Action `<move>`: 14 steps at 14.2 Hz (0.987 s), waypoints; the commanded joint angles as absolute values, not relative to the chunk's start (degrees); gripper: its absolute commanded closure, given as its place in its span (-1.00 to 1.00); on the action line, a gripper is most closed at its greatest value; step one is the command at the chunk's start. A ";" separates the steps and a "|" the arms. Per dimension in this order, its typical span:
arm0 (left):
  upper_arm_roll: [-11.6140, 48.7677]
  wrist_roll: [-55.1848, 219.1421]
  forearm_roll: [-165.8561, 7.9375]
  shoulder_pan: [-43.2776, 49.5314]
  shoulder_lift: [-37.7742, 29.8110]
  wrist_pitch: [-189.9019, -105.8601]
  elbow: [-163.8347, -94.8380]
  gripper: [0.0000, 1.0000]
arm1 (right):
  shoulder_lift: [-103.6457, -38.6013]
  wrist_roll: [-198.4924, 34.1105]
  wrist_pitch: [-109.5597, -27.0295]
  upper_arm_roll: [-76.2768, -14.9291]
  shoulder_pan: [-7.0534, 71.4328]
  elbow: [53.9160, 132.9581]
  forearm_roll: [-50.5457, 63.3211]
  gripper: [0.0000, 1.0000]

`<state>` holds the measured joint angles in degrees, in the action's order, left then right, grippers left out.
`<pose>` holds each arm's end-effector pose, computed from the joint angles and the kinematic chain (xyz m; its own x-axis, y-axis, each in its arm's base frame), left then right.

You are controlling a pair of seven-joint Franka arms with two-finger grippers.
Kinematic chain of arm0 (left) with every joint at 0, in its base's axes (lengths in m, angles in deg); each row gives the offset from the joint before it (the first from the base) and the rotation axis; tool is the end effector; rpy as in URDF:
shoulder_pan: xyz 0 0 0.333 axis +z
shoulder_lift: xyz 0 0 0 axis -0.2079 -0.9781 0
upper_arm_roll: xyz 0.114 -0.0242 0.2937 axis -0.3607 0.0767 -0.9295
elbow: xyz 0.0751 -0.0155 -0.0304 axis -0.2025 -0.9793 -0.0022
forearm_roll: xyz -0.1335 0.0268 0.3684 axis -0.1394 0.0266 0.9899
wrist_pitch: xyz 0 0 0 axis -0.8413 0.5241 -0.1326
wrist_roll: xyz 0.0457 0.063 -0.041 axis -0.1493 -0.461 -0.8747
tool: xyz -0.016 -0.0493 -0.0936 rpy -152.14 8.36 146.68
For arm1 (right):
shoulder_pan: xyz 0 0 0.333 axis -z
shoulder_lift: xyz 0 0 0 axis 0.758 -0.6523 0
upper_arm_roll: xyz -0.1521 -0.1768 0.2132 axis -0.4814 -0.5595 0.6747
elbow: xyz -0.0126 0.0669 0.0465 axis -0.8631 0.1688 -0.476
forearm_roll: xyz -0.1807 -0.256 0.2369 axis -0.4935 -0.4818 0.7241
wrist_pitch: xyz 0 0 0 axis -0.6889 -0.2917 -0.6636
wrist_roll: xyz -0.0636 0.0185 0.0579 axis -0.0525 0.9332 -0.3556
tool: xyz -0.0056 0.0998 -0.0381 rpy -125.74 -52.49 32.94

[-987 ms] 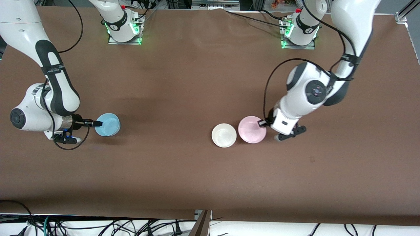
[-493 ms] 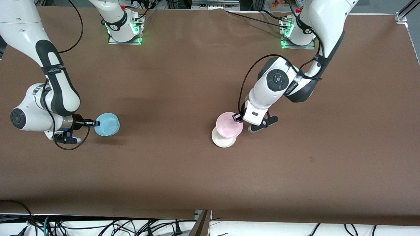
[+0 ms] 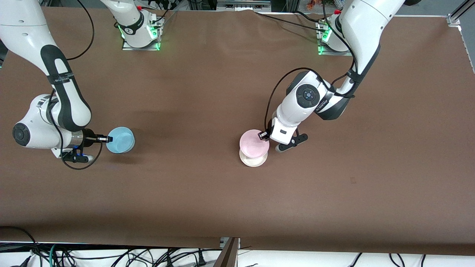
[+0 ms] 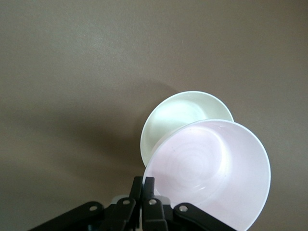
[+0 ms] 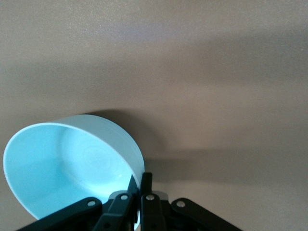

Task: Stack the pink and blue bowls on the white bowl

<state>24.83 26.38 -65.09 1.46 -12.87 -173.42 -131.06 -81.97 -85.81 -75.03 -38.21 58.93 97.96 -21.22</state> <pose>0.5713 -0.3646 0.2642 0.8812 0.4667 -0.0748 0.4706 -0.8518 0.2300 0.6178 -0.0774 0.1928 0.9652 -0.0676 -0.2525 -0.1124 -0.9794 -0.1677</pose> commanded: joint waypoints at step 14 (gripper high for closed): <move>21.70 17.41 -55.11 -1.53 -19.05 -178.20 -125.78 1.00 | -79.48 -79.28 -53.05 -32.43 54.56 84.07 -19.82 1.00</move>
